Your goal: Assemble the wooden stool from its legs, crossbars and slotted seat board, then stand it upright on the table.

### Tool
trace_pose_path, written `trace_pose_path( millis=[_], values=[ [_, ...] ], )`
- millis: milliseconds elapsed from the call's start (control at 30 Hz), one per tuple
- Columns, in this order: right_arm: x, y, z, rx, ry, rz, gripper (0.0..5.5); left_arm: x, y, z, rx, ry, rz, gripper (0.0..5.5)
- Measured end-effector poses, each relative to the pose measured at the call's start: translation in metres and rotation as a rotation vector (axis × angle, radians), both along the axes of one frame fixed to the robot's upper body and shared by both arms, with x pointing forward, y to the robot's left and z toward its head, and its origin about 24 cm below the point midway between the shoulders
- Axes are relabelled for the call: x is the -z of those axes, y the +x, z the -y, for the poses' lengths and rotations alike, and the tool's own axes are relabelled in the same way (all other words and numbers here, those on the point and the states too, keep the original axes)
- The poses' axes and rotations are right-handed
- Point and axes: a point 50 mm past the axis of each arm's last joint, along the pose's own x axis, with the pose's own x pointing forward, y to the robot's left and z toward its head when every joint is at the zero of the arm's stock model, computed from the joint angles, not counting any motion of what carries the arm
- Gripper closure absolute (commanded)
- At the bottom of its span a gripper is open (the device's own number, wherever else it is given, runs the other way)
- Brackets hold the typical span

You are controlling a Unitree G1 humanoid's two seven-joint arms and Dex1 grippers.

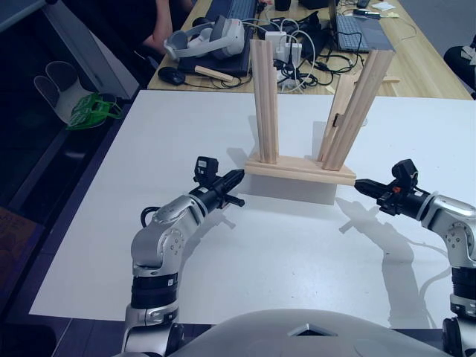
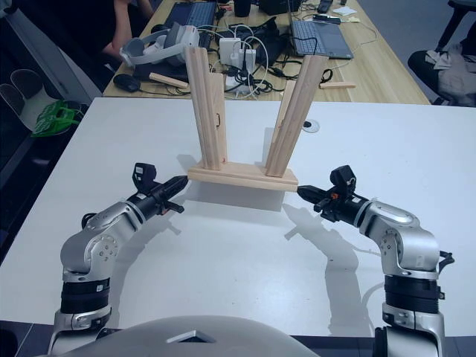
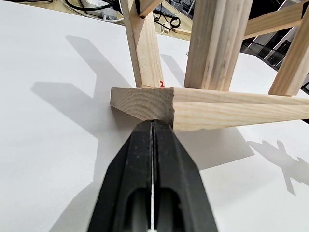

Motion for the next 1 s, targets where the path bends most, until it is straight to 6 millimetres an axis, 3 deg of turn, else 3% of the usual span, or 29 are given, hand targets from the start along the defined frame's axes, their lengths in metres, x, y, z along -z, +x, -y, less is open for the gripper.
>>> trace_pose_path(
  millis=[1000],
  values=[
    [-0.011,-0.001,-0.002,0.002,0.041,0.002,5.5,-0.008,0.0,-0.004,-0.014,-0.048,0.04,5.48]
  ],
)
